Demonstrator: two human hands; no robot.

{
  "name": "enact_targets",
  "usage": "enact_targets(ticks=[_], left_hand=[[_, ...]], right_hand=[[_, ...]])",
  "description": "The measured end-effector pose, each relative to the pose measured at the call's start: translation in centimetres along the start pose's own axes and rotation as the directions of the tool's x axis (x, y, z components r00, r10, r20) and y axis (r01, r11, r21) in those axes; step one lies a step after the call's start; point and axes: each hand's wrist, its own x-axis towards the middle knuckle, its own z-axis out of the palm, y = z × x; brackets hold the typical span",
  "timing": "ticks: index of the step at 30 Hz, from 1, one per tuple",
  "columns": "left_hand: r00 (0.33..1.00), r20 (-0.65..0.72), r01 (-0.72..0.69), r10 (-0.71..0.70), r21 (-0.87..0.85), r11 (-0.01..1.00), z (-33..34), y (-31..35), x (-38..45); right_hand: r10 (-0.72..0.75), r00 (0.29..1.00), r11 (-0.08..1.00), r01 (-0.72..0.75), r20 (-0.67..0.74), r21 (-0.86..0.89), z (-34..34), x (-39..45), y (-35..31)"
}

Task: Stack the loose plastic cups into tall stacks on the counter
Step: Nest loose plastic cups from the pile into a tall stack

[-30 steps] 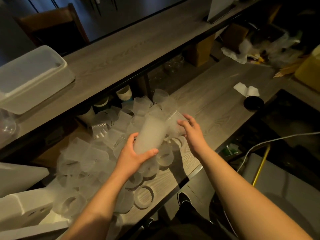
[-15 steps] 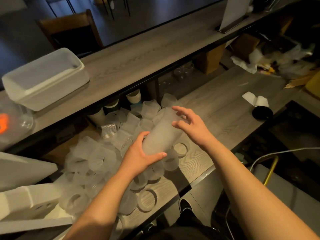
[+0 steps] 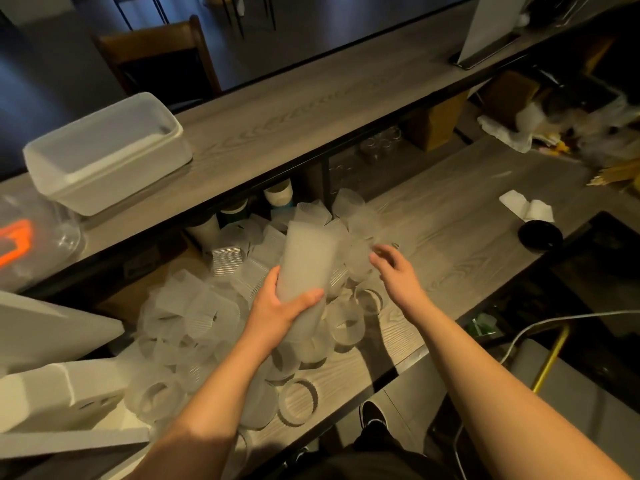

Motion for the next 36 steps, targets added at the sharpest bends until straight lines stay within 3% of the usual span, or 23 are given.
enact_targets(ticks=[4,7,11,19,27,30,33,36], left_hand=[[1.0,-0.023,0.002,-0.004,-0.103,0.995,-0.6,0.0,-0.3],[1.0,-0.029,-0.008,0.005,-0.11,0.994,-1.0,0.0,-0.7],[0.998,-0.066,-0.003,-0.006,-0.137,0.991,-1.1,-0.4,-1.0],[0.993,-0.119,-0.02,0.004,-0.136,0.991,-0.9,-0.3,-3.5],[0.989,-0.151,-0.021,0.001,-0.136,0.99,-1.2,-1.5,-5.6],[0.995,-0.104,-0.02,0.011,-0.081,0.997,-1.9,-2.0,-6.2],[0.998,-0.05,-0.032,0.03,-0.046,0.998,-2.7,-2.1,-6.9],[0.999,-0.019,-0.04,0.041,0.043,0.998,-3.7,-2.1,-7.7]], right_hand=[[0.037,0.999,0.964,-0.026,0.036,-0.264,-1.0,1.0,5.0],[0.084,0.986,0.923,-0.023,0.142,-0.384,-1.5,1.4,7.6],[0.044,0.964,0.859,0.099,0.264,-0.502,-1.1,2.3,9.5],[-0.018,0.974,0.757,0.162,0.227,-0.633,-0.1,3.7,10.5],[-0.061,0.998,0.926,0.06,0.009,-0.372,-0.8,2.7,8.1],[-0.071,0.995,0.989,0.061,-0.066,-0.137,-0.5,1.8,5.1],[-0.071,0.997,0.991,0.073,-0.021,0.113,0.3,0.3,0.4],[-0.104,0.987,0.927,0.05,0.125,0.373,1.2,-2.1,-4.7]])
